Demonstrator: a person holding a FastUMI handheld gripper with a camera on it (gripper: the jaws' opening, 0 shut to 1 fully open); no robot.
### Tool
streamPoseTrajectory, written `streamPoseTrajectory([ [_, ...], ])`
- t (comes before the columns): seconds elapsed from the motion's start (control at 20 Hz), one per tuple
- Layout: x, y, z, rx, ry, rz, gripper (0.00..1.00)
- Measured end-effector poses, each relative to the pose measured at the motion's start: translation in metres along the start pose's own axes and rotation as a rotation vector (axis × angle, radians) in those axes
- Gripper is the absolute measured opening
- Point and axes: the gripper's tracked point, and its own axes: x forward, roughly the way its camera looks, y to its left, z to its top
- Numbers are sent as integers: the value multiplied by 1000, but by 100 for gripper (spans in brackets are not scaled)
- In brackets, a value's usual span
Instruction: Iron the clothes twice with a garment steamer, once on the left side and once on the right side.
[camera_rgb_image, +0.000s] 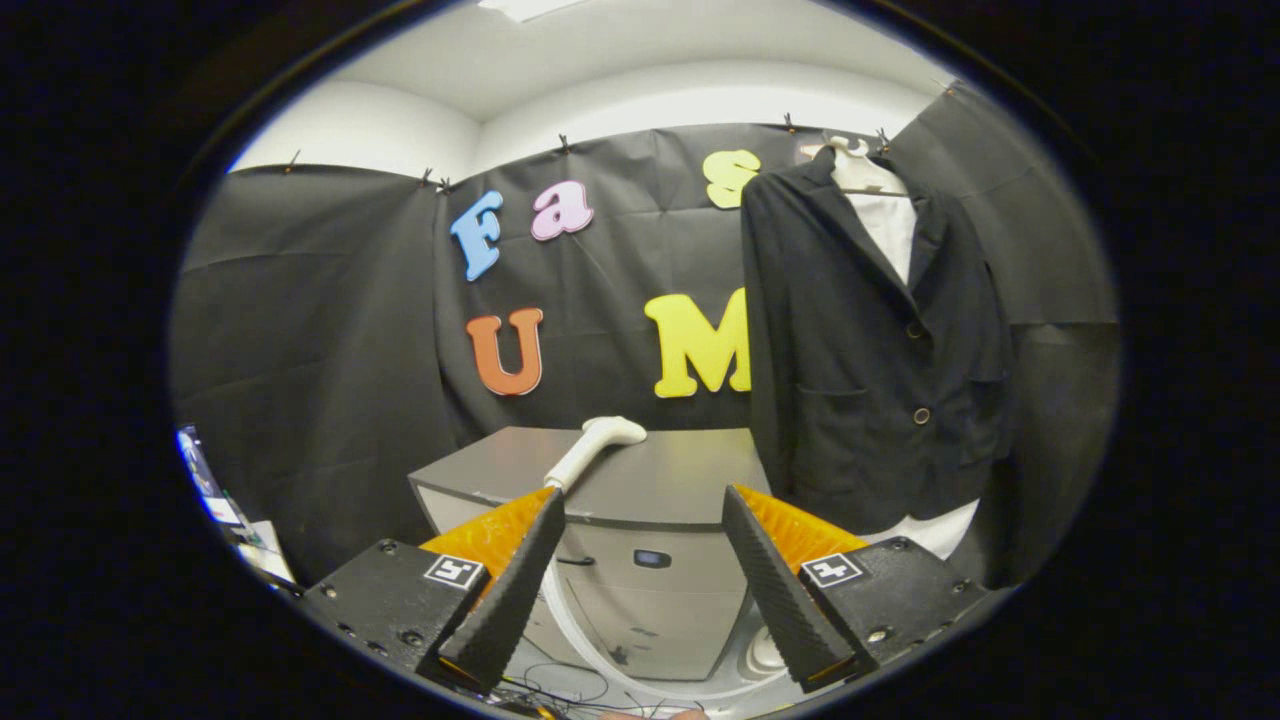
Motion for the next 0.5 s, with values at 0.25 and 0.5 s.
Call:
streamPoseTrajectory([
  [0.25, 33, 31, 14, 37, 52, 12, 100],
  [0.5, 87, 56, 26, 77, 115, 63, 100],
])
